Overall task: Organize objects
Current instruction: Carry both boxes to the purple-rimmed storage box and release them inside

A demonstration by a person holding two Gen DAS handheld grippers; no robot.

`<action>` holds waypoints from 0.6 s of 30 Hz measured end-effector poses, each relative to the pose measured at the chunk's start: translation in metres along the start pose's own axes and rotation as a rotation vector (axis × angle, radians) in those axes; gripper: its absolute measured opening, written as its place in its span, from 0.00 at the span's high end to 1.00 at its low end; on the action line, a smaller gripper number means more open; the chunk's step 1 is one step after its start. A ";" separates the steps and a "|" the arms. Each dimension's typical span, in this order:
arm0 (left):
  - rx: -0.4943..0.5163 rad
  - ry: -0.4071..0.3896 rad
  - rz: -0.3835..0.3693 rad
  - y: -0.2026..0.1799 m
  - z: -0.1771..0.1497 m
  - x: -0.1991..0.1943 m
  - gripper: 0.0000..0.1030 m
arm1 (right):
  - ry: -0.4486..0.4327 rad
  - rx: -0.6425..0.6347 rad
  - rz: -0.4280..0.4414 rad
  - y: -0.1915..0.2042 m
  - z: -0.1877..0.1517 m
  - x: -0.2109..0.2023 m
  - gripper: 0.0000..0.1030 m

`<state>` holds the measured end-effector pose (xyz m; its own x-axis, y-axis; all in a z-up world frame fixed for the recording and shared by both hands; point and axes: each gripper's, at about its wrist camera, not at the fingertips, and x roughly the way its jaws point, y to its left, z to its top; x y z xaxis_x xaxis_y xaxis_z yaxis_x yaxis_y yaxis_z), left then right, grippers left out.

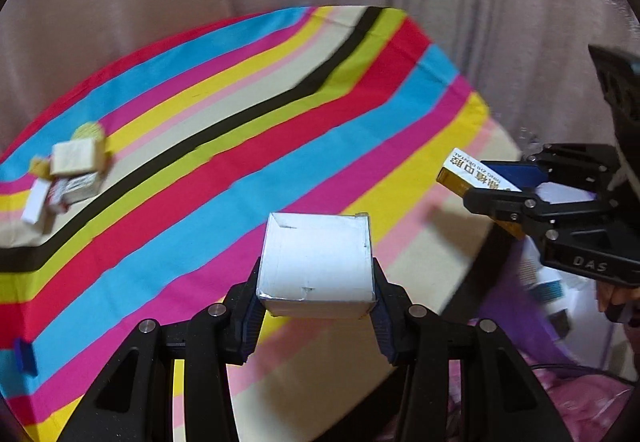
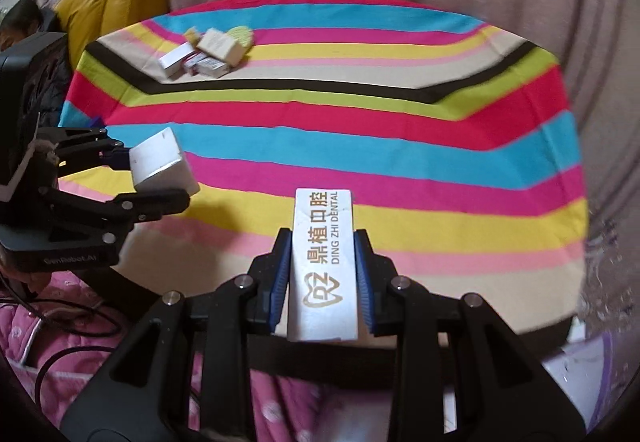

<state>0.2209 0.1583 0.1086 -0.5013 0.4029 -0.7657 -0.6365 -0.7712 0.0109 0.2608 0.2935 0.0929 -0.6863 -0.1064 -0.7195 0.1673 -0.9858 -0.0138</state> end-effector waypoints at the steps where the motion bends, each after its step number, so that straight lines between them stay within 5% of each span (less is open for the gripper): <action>1: 0.013 0.001 -0.022 -0.008 0.005 0.000 0.54 | -0.004 0.016 -0.016 -0.008 -0.004 -0.006 0.66; 18: 0.318 0.059 -0.339 -0.162 0.037 0.006 0.54 | 0.036 0.288 -0.349 -0.135 -0.079 -0.092 0.66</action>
<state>0.2997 0.3038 0.1258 -0.2056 0.5706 -0.7951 -0.9113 -0.4078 -0.0569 0.3570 0.4466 0.1058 -0.6407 0.2387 -0.7297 -0.2772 -0.9583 -0.0701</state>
